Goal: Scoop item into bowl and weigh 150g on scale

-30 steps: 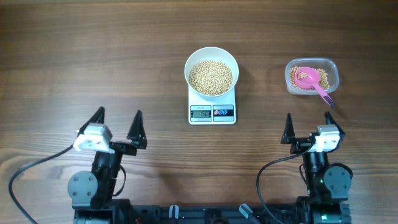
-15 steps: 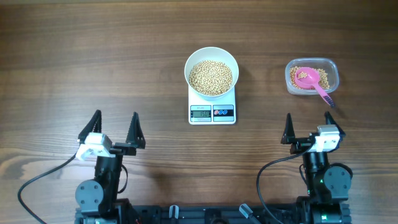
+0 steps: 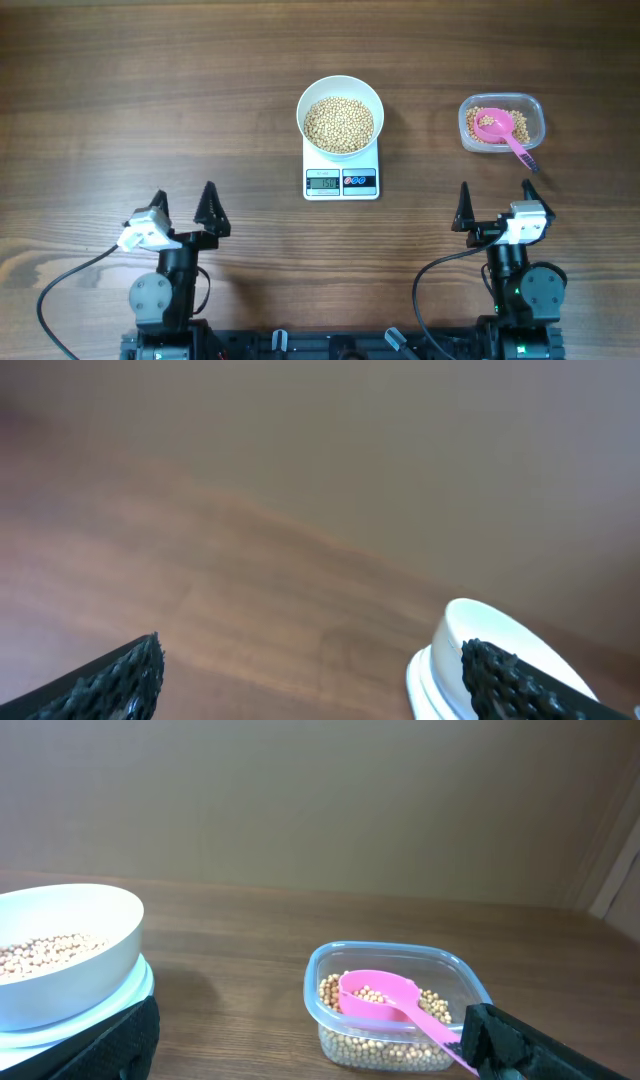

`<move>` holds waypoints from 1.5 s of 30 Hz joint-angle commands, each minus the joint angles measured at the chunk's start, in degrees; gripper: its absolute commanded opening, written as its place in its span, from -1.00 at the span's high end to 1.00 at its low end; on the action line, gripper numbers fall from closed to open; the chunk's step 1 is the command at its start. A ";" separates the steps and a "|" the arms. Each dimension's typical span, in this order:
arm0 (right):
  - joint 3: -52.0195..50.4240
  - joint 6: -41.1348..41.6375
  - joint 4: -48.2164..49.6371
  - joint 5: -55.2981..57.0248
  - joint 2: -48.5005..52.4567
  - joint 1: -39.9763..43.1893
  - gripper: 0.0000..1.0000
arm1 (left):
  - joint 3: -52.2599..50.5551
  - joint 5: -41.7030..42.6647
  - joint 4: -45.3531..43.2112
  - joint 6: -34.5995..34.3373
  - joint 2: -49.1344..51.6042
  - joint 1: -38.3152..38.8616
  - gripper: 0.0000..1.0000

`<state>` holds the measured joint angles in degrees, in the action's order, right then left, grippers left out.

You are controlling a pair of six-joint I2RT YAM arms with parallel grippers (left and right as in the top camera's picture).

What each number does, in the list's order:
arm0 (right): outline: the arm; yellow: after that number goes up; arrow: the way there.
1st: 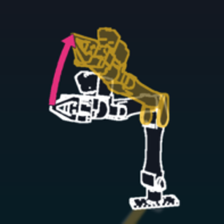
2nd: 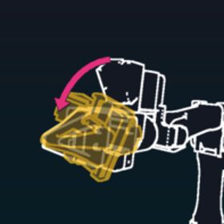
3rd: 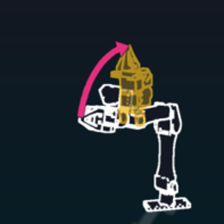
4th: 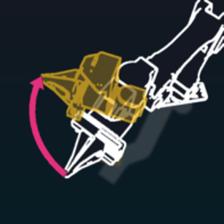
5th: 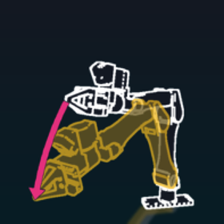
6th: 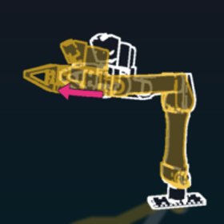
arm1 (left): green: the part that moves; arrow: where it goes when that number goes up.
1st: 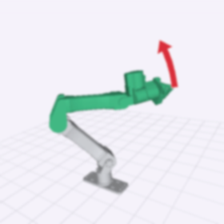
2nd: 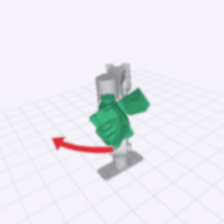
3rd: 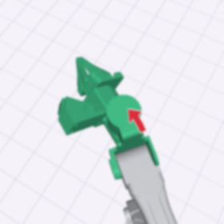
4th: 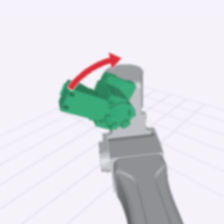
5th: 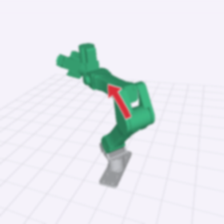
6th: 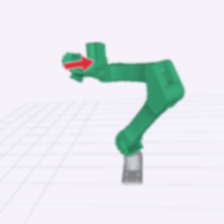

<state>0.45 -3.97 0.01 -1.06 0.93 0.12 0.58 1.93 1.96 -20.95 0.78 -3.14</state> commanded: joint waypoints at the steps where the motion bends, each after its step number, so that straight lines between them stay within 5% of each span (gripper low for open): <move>1: -0.15 -0.37 0.13 -0.50 -0.50 -0.26 -0.99 | -0.26 -1.90 2.38 -0.87 -0.63 -0.35 -1.00; 3: -0.15 -0.39 0.13 -0.50 -0.50 -0.26 -1.00 | -0.26 1.53 2.36 8.07 -0.63 -0.35 -1.00; 12: -0.15 -0.39 0.13 -0.50 -0.50 -0.26 -0.99 | -0.26 1.16 2.45 24.48 -0.63 1.81 -1.00; 35: -0.15 -0.42 0.13 -0.50 -0.50 -0.26 -0.99 | -0.26 -1.14 2.64 20.74 -0.63 1.68 -1.00; 45: -0.15 -0.37 0.13 -0.50 -0.50 -0.26 -0.99 | -0.26 -0.79 2.67 25.22 -0.63 1.68 -1.00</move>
<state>0.45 -3.97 0.03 -1.06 0.93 0.12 0.58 1.54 4.14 2.74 0.78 -1.23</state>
